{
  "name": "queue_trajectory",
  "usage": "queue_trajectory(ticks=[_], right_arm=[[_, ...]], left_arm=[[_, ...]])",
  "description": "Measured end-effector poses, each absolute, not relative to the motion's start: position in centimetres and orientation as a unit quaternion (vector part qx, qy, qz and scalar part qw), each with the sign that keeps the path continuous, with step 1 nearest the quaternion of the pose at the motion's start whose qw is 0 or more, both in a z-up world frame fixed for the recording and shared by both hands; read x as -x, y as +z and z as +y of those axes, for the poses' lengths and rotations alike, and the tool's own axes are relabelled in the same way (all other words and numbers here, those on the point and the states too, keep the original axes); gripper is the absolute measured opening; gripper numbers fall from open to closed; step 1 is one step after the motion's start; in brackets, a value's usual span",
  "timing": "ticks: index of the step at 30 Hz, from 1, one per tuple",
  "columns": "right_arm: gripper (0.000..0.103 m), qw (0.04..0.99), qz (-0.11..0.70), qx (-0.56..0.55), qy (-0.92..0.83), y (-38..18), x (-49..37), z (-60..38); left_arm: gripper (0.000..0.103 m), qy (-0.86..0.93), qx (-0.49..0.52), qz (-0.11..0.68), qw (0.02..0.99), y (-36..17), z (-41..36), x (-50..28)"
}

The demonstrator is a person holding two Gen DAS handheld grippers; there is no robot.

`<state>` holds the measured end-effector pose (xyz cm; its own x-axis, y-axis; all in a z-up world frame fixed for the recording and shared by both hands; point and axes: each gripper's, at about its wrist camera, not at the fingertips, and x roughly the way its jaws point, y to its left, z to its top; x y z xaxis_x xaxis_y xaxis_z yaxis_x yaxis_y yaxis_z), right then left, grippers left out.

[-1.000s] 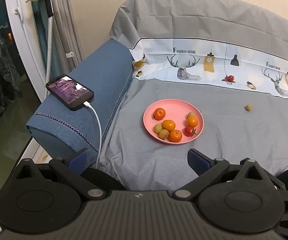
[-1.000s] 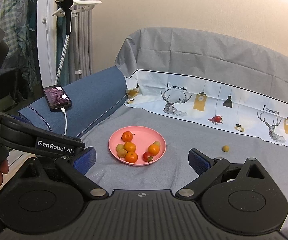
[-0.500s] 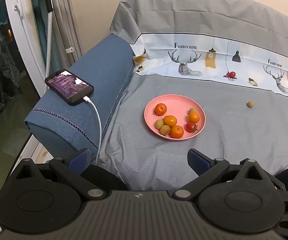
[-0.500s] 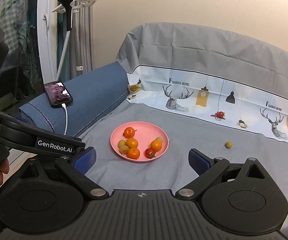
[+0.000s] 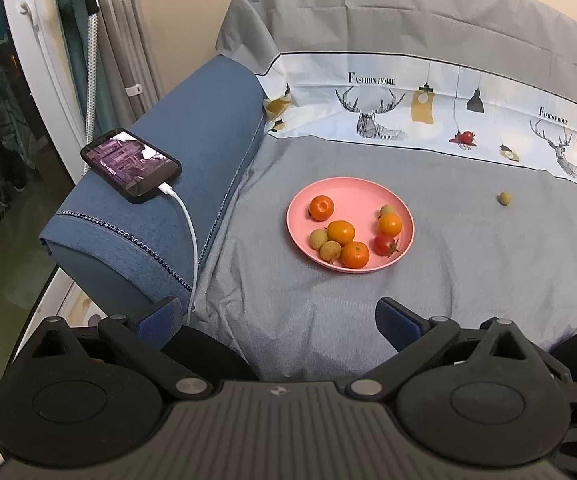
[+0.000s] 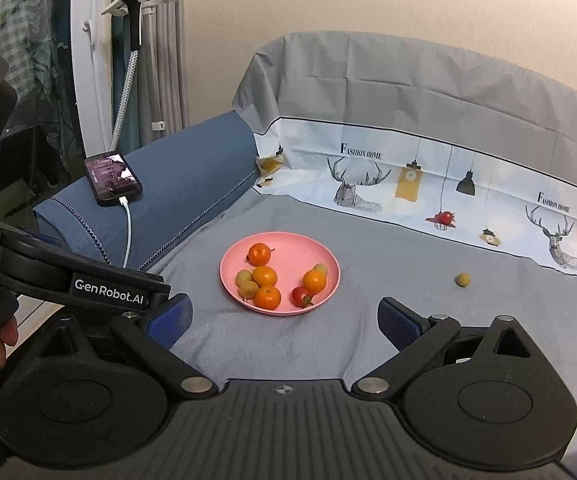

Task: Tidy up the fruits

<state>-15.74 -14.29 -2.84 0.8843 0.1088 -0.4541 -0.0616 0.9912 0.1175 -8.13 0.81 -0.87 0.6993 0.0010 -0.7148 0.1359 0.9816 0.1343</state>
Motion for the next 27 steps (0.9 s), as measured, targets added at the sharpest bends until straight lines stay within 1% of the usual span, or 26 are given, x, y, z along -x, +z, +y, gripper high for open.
queue_trajectory(ticks=[27], right_arm=[[0.099,0.960,0.274,-0.051,0.033,-5.0,11.4,-15.1]], left_arm=[[0.103,-0.042,-0.095,0.425,0.899,-3.2,-0.8,3.1]])
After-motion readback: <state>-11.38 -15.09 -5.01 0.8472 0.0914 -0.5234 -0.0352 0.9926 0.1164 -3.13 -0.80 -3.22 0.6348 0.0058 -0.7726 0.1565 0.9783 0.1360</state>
